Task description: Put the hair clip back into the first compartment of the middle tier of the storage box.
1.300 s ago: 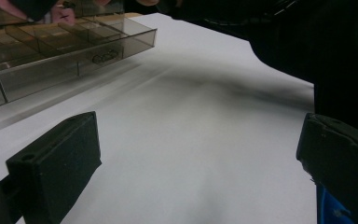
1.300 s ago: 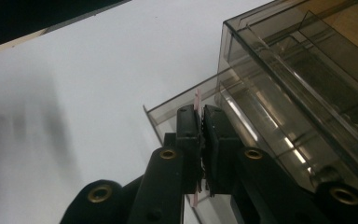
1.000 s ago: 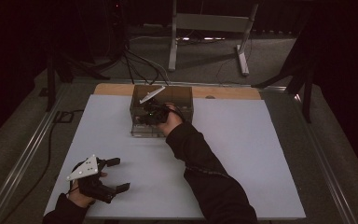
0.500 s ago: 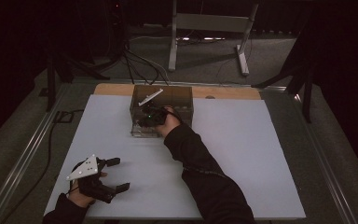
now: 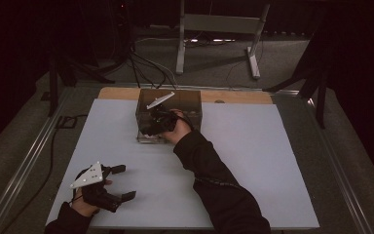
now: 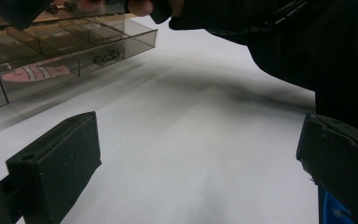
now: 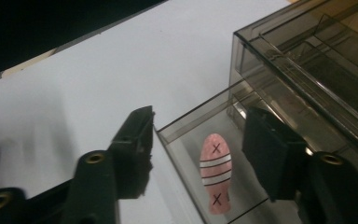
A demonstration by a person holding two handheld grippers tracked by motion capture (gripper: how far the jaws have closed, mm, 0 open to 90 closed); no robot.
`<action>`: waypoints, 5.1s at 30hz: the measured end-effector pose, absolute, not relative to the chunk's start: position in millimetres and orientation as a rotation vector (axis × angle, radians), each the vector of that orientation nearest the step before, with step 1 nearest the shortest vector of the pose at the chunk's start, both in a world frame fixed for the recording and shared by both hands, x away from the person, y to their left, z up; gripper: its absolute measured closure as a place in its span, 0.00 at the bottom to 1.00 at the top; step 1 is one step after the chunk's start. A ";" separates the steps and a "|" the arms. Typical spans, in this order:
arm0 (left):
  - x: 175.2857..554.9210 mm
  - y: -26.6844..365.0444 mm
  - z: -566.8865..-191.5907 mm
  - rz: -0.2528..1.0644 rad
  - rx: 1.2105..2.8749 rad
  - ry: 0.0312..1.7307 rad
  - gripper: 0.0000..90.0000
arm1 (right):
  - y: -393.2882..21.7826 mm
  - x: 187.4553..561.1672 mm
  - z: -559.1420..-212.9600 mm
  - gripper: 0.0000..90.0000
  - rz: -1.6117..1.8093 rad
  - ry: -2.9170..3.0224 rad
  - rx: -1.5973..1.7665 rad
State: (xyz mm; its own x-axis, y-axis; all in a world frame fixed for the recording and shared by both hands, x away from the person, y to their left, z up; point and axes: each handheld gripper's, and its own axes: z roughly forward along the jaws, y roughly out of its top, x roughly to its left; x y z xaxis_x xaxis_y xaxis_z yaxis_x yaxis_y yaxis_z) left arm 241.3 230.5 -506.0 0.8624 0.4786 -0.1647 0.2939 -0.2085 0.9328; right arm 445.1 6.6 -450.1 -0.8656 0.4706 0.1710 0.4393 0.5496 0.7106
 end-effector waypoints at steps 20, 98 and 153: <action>241.9 228.7 -506.6 0.184 1.816 0.588 0.01 | -19.4 427.3 -438.0 0.23 1.317 2.670 0.812; 241.7 228.0 -507.0 0.183 1.814 0.580 0.01 | -178.9 330.7 -490.5 0.00 1.393 2.574 0.898; 241.5 226.7 -508.1 0.182 1.815 0.576 0.01 | -302.6 258.5 -517.1 0.00 1.342 2.341 1.160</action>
State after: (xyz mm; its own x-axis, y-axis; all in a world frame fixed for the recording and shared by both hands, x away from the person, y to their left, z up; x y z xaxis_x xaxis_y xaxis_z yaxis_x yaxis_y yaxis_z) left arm 241.5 226.7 -508.1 0.8667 0.4715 -0.1630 0.2919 -0.2143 0.9321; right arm 258.5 -302.6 -517.1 -0.6707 0.7154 0.1959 0.5305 0.2780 0.8008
